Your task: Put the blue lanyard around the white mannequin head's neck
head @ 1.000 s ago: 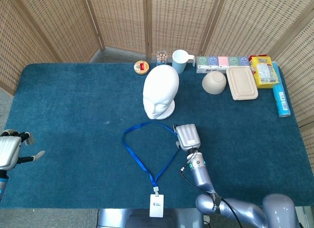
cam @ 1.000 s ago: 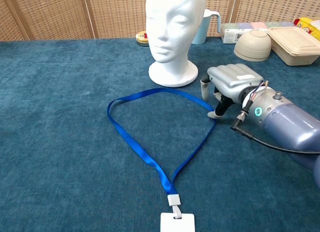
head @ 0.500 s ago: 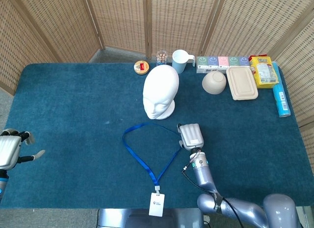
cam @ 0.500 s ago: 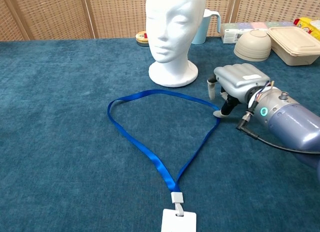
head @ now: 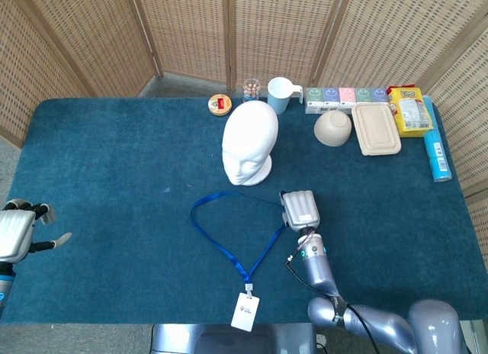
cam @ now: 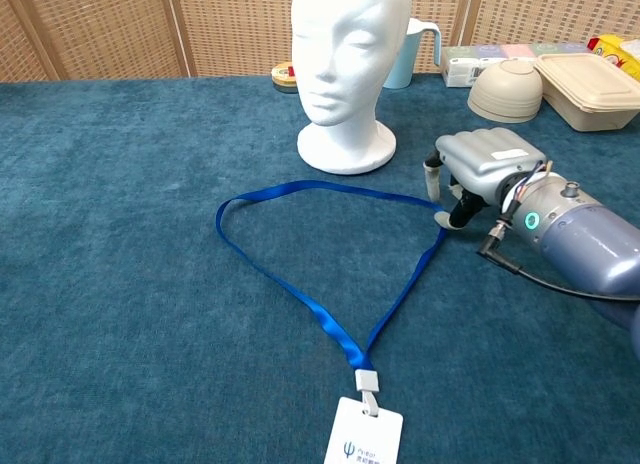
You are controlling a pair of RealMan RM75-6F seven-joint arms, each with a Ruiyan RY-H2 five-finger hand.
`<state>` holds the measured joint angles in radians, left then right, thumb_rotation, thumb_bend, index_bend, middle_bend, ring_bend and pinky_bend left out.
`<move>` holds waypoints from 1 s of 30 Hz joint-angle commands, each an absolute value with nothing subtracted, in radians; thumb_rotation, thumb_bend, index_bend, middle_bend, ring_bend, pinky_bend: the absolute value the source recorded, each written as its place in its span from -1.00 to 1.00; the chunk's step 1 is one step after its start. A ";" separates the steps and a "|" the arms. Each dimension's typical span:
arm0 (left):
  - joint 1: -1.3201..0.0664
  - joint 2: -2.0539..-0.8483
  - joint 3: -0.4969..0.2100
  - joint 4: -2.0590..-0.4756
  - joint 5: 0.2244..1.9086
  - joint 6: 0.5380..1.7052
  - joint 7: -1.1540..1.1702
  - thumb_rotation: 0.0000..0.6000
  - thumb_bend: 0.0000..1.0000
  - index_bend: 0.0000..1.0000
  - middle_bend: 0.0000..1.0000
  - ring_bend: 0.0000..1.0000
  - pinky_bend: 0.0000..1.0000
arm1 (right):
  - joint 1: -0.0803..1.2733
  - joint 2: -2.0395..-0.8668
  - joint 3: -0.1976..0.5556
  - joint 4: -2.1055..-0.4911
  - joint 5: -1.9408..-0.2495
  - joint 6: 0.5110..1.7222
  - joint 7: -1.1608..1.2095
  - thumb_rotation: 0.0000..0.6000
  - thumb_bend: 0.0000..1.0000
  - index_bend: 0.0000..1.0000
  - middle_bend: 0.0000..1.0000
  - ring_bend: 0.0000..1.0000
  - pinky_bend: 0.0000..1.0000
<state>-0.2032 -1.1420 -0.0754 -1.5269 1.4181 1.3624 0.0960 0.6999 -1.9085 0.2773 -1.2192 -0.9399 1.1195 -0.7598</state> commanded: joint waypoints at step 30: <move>-0.202 -1.145 -0.069 -1.514 1.424 1.365 0.075 0.31 -0.73 0.12 0.14 -0.02 -0.43 | 0.725 -1.925 0.283 -1.189 -0.908 1.118 -0.764 0.95 -0.09 0.14 0.85 1.00 1.00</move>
